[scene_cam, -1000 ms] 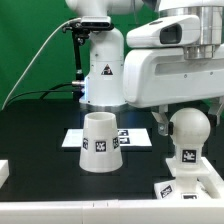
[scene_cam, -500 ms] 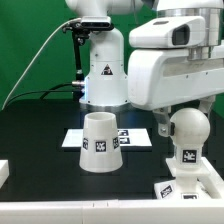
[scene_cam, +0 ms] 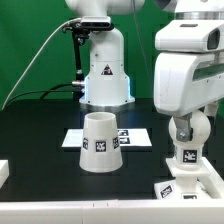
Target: Assemble lamp
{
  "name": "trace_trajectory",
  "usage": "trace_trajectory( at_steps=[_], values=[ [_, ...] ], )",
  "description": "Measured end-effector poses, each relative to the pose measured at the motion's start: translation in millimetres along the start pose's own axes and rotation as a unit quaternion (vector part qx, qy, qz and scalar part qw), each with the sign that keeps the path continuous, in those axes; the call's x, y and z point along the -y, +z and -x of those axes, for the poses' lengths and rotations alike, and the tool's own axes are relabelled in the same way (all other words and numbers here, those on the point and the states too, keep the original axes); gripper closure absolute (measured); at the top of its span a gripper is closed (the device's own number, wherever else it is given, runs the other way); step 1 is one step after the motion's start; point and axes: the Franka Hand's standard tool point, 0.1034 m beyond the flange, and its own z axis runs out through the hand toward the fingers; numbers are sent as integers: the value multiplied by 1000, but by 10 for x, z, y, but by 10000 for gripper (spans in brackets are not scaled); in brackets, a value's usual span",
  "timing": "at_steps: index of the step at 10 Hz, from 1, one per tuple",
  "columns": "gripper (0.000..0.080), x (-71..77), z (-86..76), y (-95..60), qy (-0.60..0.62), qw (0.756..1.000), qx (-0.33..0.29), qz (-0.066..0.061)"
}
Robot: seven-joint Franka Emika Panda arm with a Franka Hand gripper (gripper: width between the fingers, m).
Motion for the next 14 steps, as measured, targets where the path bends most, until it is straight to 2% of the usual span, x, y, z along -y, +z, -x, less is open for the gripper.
trace_trajectory(
  at_steps=[1, 5, 7, 10, 11, 14],
  values=[
    [218, -4, 2, 0, 9, 1000, 0, 0],
    [232, -8, 4, -1, 95, 996, 0, 1],
    [232, -44, -2, -1, 197, 980, -7, 2],
    [229, -114, 71, -3, 366, 930, -9, -30],
    [229, -169, 58, -37, 341, 940, -10, -8],
    [229, -149, 53, -10, 451, 893, -9, -12]
  ],
)
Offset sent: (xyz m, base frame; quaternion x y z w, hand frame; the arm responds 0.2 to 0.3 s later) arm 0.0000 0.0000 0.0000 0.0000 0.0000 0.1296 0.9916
